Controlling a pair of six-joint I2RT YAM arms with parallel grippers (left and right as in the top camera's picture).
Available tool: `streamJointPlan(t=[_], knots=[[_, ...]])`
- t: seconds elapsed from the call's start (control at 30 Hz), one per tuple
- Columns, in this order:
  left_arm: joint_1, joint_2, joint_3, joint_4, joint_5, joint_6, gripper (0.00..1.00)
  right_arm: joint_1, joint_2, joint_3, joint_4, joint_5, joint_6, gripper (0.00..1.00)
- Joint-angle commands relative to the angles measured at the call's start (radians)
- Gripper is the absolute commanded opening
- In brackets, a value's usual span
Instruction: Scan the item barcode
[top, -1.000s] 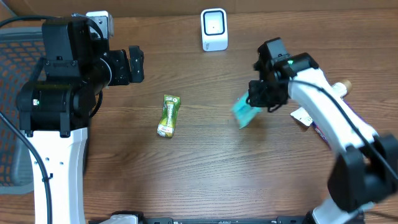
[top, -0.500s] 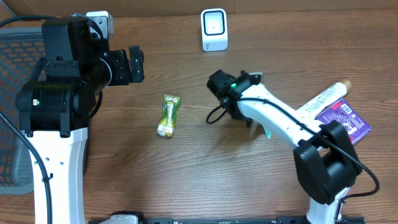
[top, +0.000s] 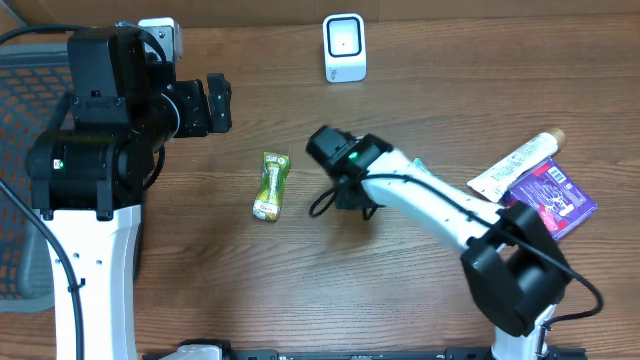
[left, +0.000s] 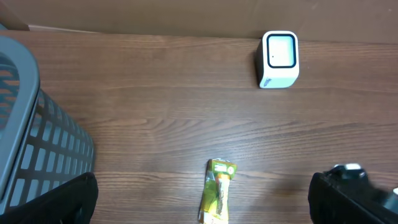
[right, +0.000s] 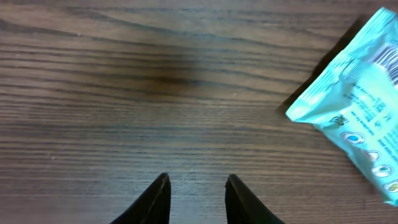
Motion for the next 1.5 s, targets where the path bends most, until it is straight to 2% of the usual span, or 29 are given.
streamJointPlan(t=[0.0,0.07,0.13,0.27,0.37,0.6,0.8,0.87,1.03,1.17,1.3,1.47], knots=[[0.004,0.004,0.008,0.0,-0.006,0.012,1.0,-0.141,-0.134,0.045,-0.026,-0.11,0.021,0.52],[0.004,0.004,0.008,0.001,-0.006,0.012,0.99,-0.223,-0.162,0.044,-0.062,-0.172,0.031,0.66],[0.004,0.004,0.008,0.0,-0.006,0.012,0.99,-0.323,-0.171,0.043,-0.104,-0.251,0.016,0.73],[0.004,0.004,0.008,0.0,-0.006,0.012,1.0,-0.476,-0.171,-0.014,-0.103,-0.42,-0.116,0.75],[0.004,0.004,0.008,0.0,-0.006,0.012,1.0,-0.591,-0.174,-0.087,-0.068,-0.573,-0.218,0.72],[0.004,0.004,0.008,0.0,-0.006,0.012,1.0,-0.755,-0.291,-0.332,0.095,-0.682,-0.261,0.71],[0.004,0.004,0.008,0.0,-0.006,0.012,1.0,-0.769,-0.349,-0.509,0.267,-0.716,-0.232,0.75],[0.004,0.004,0.008,0.0,-0.006,0.012,1.0,-0.769,-0.348,-0.596,0.386,-0.713,-0.196,0.76],[0.004,0.004,0.008,0.0,-0.006,0.012,1.0,-0.772,-0.348,-0.689,0.493,-0.671,-0.158,0.72],[0.004,0.004,0.008,0.0,-0.006,0.012,1.0,-0.772,-0.348,-0.769,0.645,-0.669,-0.13,0.58],[0.004,0.004,0.008,0.0,-0.006,0.012,1.0,-0.771,-0.348,-0.842,0.796,-0.673,-0.093,0.48],[0.004,0.004,0.008,0.0,-0.006,0.012,0.99,-0.768,-0.326,-0.883,0.912,-0.735,-0.076,0.45]])
